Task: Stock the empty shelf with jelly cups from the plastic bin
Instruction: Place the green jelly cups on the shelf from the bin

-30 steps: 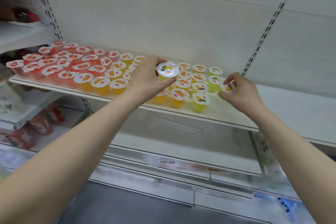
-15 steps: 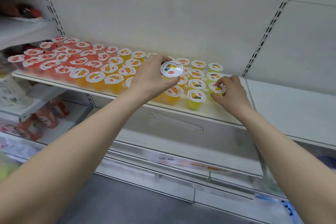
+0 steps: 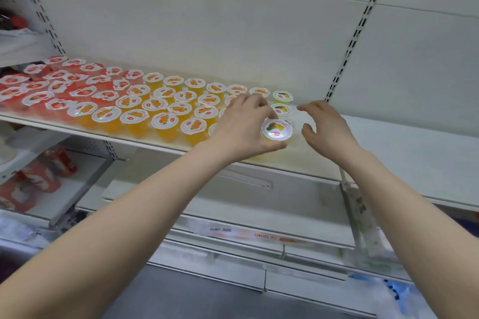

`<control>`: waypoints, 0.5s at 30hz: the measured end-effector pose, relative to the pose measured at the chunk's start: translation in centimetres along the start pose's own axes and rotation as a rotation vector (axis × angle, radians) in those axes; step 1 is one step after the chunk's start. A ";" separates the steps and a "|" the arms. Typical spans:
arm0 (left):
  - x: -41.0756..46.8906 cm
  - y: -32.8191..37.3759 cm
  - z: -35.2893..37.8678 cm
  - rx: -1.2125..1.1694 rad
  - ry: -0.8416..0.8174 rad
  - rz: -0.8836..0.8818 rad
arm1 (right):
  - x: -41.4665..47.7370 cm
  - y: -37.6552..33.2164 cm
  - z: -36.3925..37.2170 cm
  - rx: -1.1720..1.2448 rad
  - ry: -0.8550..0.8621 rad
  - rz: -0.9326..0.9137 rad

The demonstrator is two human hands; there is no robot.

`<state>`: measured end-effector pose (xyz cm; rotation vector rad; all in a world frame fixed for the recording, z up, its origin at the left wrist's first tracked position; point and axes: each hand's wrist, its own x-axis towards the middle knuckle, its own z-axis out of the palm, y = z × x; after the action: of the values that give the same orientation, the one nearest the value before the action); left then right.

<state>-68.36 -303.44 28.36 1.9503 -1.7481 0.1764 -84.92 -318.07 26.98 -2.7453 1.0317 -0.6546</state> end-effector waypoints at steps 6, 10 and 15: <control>0.5 1.1 3.2 0.143 0.004 0.063 | 0.2 1.0 0.2 -0.036 0.021 -0.031; 0.5 1.3 4.4 0.192 -0.007 0.062 | 0.5 1.4 0.4 -0.044 0.022 -0.031; 0.6 1.2 5.1 0.212 -0.024 0.035 | 0.7 1.4 0.2 -0.040 0.032 -0.027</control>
<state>-70.58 -306.28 24.57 2.0769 -1.8444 0.3660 -85.20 -319.59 26.64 -2.7965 1.0264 -0.6913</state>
